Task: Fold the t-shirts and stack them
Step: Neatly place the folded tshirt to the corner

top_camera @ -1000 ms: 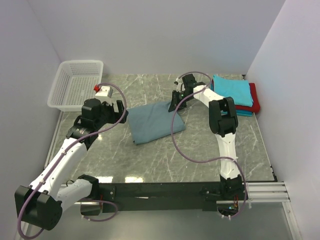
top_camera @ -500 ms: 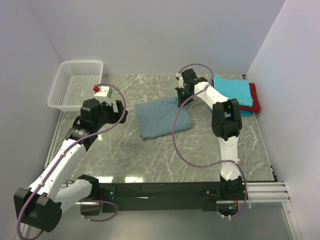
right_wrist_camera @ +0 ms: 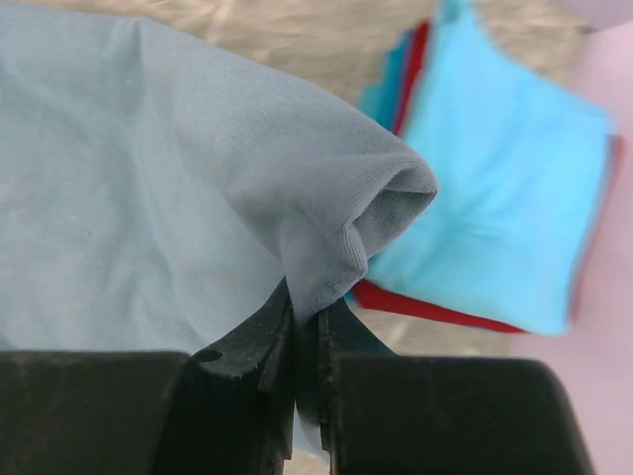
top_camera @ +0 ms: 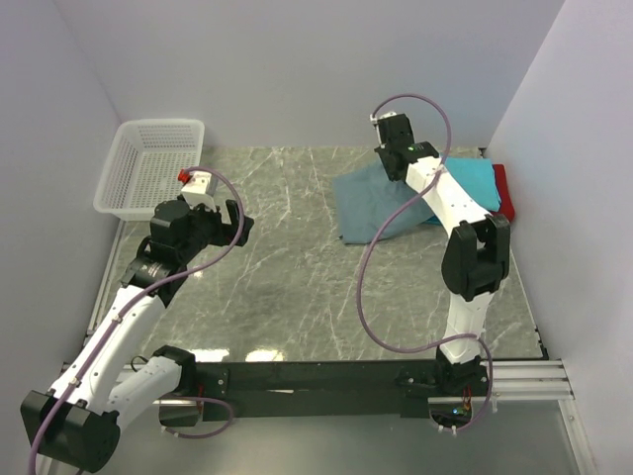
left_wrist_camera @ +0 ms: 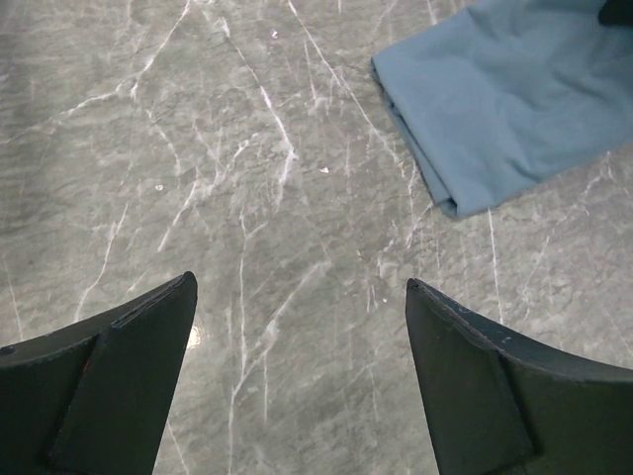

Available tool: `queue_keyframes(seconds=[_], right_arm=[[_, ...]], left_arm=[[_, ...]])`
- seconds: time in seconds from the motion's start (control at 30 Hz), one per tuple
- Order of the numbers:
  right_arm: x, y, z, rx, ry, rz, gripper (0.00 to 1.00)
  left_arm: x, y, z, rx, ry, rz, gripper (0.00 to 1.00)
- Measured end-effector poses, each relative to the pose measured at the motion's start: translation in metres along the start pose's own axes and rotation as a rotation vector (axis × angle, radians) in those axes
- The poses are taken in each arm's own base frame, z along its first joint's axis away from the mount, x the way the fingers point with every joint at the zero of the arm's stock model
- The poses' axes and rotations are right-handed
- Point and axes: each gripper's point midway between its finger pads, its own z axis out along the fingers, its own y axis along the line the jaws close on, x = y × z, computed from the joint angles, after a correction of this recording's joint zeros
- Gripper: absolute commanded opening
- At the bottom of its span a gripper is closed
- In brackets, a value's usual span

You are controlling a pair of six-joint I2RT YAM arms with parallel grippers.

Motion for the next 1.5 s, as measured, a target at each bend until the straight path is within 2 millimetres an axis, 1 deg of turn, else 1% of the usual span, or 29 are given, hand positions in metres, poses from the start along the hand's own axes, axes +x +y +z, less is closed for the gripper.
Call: queue_keyframes(seconds=[0.3,0.5,0.63,0.73,0.97,1.07,1.17,1.27,1.4,1.5], right_arm=[[-0.016,-0.047,-0.019,0.167,-0.049,-0.049,0.0],[-0.028,-0.073,-0.039,0.229,-0.097,-0.06,0.0],[-0.039,-0.083,-0.051,0.256,-0.132,-0.066,0.0],[-0.044,-0.088,-0.054,0.273,-0.148,-0.072,0.0],[-0.045,-0.098,-0.056,0.291,-0.149,-0.085,0.0],[-0.047,-0.102,-0.06,0.297,-0.157,-0.083,0.0],[-0.05,-0.107,-0.07,0.305,-0.176,-0.078,0.0],[-0.055,-0.115,-0.086,0.317,-0.205,-0.069,0.0],[-0.061,-0.131,-0.112,0.342,-0.252,-0.045,0.0],[-0.065,-0.142,-0.126,0.364,-0.279,-0.028,0.0]], left_arm=[[0.0,-0.006,-0.001,0.032,0.003,0.0,0.91],[0.001,-0.007,-0.001,0.041,0.005,0.0,0.91],[0.001,-0.007,-0.001,0.042,0.006,0.0,0.91],[0.001,-0.008,-0.001,0.043,0.006,0.001,0.91],[0.001,-0.009,-0.001,0.048,0.007,0.001,0.91],[0.001,-0.009,-0.001,0.05,0.007,0.001,0.91],[0.001,-0.009,-0.002,0.052,0.006,0.001,0.91],[0.0,-0.01,-0.003,0.055,0.002,0.002,0.91],[0.0,-0.01,-0.003,0.057,0.002,0.002,0.91],[0.0,-0.01,-0.003,0.057,0.002,0.002,0.91]])
